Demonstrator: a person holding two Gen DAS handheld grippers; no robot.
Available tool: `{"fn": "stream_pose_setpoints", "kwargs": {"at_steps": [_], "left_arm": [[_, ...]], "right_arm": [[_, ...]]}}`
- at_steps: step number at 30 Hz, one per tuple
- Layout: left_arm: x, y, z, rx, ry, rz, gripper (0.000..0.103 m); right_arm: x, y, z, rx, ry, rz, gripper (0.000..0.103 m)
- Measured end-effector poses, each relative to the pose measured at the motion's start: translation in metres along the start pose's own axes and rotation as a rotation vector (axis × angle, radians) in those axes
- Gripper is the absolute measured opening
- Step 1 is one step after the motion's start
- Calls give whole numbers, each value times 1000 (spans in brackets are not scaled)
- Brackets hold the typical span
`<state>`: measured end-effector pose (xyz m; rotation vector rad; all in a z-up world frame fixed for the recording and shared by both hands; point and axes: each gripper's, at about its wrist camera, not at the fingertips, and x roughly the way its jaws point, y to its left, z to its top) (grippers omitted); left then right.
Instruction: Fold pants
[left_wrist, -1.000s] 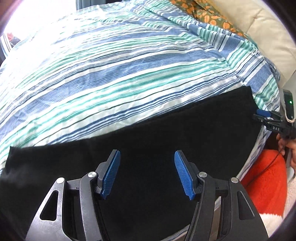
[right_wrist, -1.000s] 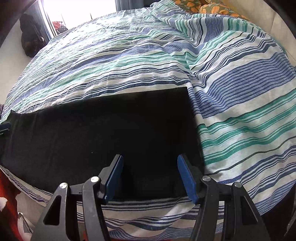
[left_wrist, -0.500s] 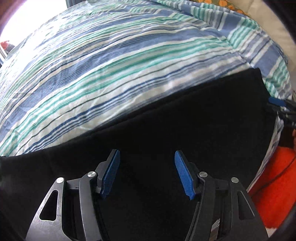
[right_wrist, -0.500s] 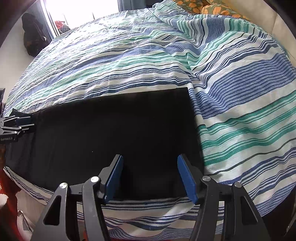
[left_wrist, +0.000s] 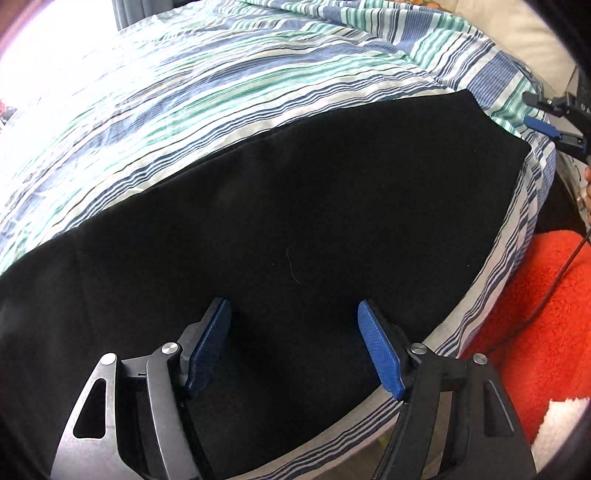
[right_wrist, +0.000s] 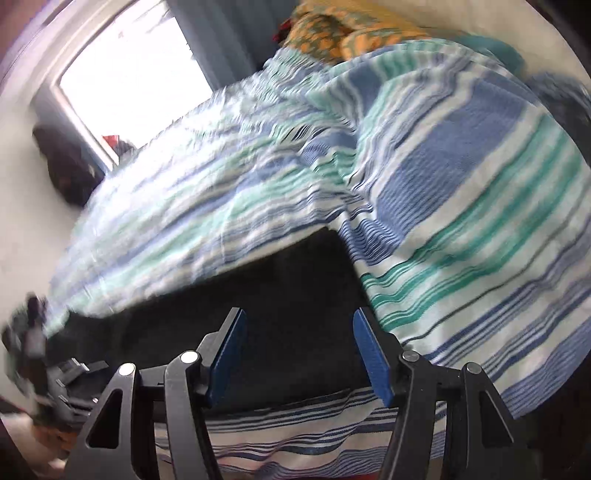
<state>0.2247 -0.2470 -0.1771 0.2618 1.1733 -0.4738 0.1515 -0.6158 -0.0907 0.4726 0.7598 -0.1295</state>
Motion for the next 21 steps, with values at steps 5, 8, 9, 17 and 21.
{"fn": "stream_pose_setpoints", "kwargs": {"at_steps": [5, 8, 9, 17, 21], "left_arm": [[2, -1, -2, -11, -6, 3, 76], [1, -1, -3, -14, -8, 0, 76], [4, 0, -1, -15, -7, 0, 76], [3, 0, 0, -17, 0, 1, 76], [4, -1, -1, -15, -4, 7, 76]], "right_arm": [[-14, -25, 3, 133, 89, 33, 61], [-1, -32, -12, 237, 205, 123, 61], [3, -33, -19, 268, 228, 147, 61], [47, -38, -21, 319, 270, 104, 60], [60, -41, -19, 311, 289, 60, 59]]}}
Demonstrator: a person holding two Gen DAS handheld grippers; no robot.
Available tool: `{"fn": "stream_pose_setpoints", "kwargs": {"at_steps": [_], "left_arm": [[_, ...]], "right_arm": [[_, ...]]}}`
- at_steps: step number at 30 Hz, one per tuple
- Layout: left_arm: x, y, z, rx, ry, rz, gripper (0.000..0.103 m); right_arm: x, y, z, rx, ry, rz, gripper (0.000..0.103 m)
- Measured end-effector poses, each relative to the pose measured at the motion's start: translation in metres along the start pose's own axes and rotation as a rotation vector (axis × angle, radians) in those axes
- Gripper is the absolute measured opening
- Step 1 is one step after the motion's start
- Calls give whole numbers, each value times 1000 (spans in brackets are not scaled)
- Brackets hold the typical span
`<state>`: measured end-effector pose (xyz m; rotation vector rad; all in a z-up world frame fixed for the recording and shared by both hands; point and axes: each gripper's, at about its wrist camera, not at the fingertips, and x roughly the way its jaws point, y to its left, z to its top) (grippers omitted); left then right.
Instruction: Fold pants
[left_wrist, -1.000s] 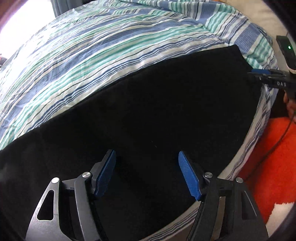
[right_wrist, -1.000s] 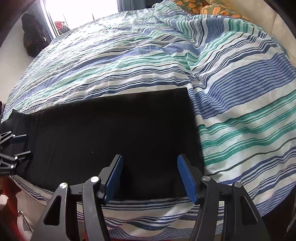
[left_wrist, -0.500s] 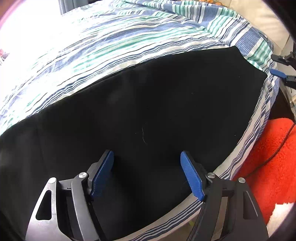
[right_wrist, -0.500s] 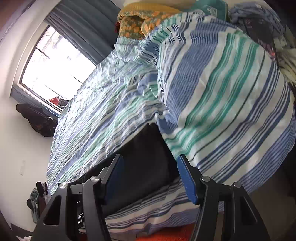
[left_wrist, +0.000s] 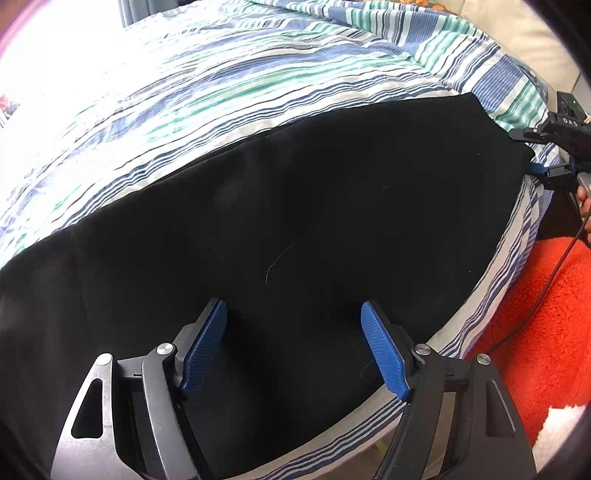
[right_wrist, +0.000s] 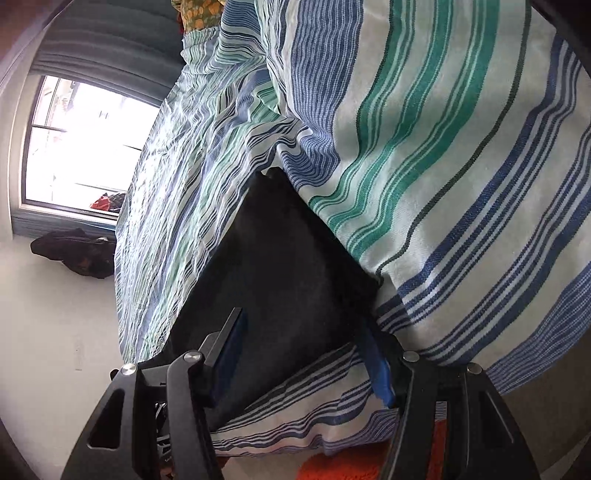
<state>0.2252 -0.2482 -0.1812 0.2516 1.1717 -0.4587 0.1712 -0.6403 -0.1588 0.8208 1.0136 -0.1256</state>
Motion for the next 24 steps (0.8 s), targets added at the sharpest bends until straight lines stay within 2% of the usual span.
{"fn": "stream_pose_setpoints", "kwargs": {"at_steps": [2, 7, 11, 12, 13, 16, 19, 24], "left_arm": [[0, 0, 0, 1, -2, 1, 77], [1, -1, -1, 1, -4, 0, 77], [1, 0, -1, 0, -5, 0, 77], [1, -1, -1, 1, -6, 0, 77], [1, -1, -1, 1, -7, 1, 77], [2, -1, -2, 7, -10, 7, 77], [1, -3, -3, 10, -14, 17, 77], [3, -9, -7, 22, -27, 49, 77]], "right_arm": [[1, -2, -1, 7, -6, -19, 54], [1, -9, -3, 40, -30, -11, 54], [4, -21, -6, 89, -52, 31, 54], [5, -23, -5, 96, -56, 32, 50], [4, -25, -5, 100, -59, 17, 34], [-4, -30, -9, 106, -79, 43, 22], [-18, -18, -13, 57, -109, 55, 17], [-48, 20, -19, -63, -152, 80, 14]]}}
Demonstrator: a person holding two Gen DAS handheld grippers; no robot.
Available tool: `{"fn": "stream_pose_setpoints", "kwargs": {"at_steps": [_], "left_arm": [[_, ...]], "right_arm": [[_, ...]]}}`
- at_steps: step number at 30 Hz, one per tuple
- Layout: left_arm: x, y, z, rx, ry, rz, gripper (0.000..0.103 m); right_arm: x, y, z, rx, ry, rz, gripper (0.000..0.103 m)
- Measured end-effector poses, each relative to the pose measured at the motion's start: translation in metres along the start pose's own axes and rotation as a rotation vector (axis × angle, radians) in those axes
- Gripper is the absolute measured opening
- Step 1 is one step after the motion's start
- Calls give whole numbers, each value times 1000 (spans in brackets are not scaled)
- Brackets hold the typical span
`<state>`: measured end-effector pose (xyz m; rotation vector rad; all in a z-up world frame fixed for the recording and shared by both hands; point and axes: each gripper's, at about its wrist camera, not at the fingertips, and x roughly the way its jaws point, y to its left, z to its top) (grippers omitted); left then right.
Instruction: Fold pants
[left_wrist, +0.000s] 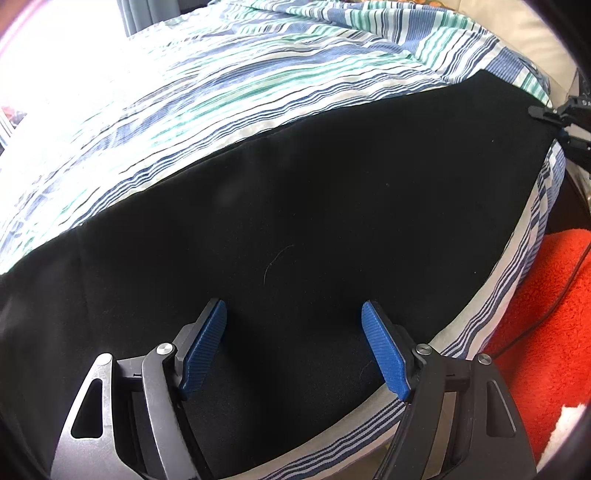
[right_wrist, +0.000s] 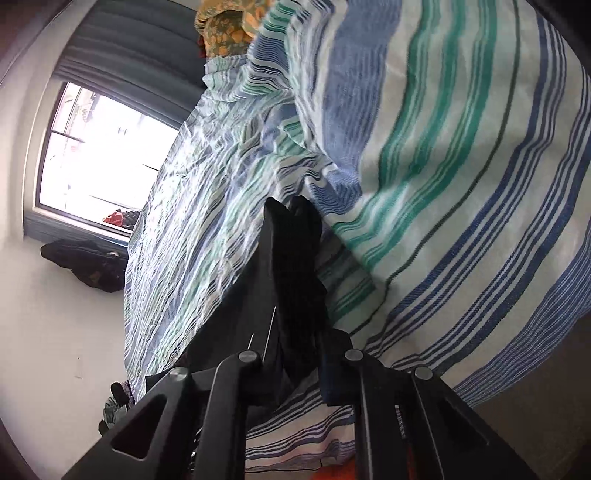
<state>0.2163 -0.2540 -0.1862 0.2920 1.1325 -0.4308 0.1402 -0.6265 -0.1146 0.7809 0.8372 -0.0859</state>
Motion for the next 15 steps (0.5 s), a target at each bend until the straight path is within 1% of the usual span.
{"fn": "stream_pose_setpoints", "kwargs": {"at_steps": [3, 5, 8, 11, 13, 15], "left_arm": [[1, -1, 0, 1, 2, 5, 79], [1, 0, 1, 0, 14, 6, 84], [-7, 9, 4, -31, 48, -30, 84], [-25, 34, 2, -96, 53, -67, 84], [-42, 60, -4, -156, 27, -88, 84], [-62, 89, -15, -200, -5, -79, 84]], "right_arm": [[-16, 25, -2, -49, -22, 29, 14], [-23, 44, -4, -77, -32, 50, 14], [-34, 78, -10, -138, -43, 74, 14], [-45, 122, -20, -233, -50, 100, 14], [-49, 158, -29, -311, -53, 123, 14], [-48, 199, -46, -393, -44, 154, 14]]}}
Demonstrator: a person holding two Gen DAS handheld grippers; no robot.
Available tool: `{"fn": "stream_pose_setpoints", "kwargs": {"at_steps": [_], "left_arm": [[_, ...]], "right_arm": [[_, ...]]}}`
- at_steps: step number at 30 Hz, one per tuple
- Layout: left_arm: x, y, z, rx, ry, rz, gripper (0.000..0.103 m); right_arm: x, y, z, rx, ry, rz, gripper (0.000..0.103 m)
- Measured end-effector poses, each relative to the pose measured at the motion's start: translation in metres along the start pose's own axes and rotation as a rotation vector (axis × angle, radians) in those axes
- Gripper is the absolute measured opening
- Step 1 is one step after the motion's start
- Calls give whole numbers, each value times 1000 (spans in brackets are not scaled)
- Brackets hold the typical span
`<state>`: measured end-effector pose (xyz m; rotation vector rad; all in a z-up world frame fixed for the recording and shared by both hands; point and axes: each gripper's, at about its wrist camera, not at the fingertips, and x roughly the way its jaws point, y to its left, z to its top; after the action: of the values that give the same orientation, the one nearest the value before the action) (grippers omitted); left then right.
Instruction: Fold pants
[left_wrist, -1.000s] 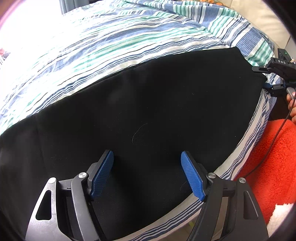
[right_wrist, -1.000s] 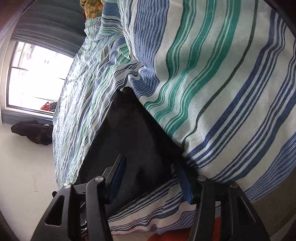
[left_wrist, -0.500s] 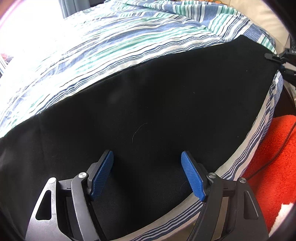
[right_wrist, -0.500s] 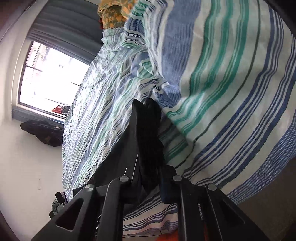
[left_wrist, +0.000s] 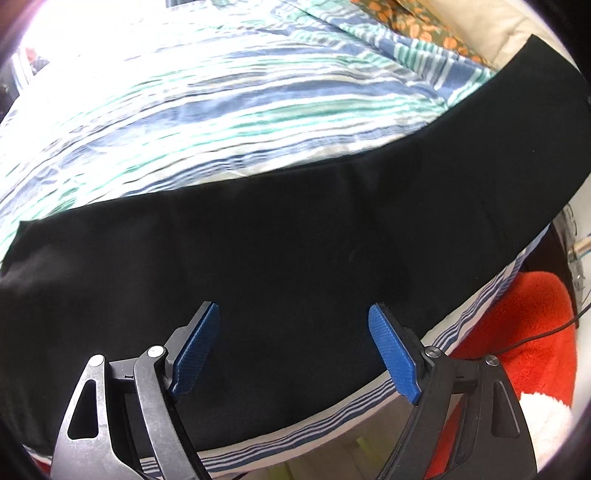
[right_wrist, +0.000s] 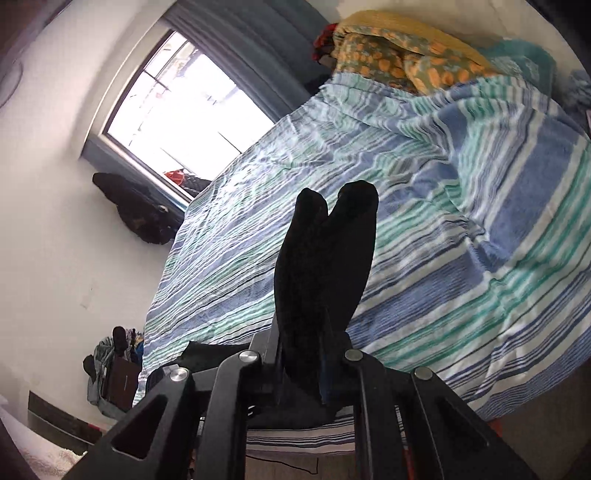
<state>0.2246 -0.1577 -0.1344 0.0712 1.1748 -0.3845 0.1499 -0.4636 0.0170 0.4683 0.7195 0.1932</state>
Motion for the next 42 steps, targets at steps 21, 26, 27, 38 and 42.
{"fn": "stream_pose_setpoints", "kwargs": {"at_steps": [21, 26, 27, 38, 42], "left_arm": [[-90, 191, -110, -439, -269, -64, 81], [-68, 135, -88, -227, -230, -156, 56], [-61, 128, -85, -201, -215, -148, 49], [-19, 118, -77, -206, -86, -103, 39], [-20, 117, -70, -240, -85, -66, 10]], "right_arm": [[232, 188, -227, -612, 388, 46, 60], [165, 147, -221, -632, 210, -78, 76], [162, 142, -220, -599, 205, -91, 76], [177, 121, -203, -485, 201, -63, 76], [171, 122, -200, -481, 154, -64, 76]]}}
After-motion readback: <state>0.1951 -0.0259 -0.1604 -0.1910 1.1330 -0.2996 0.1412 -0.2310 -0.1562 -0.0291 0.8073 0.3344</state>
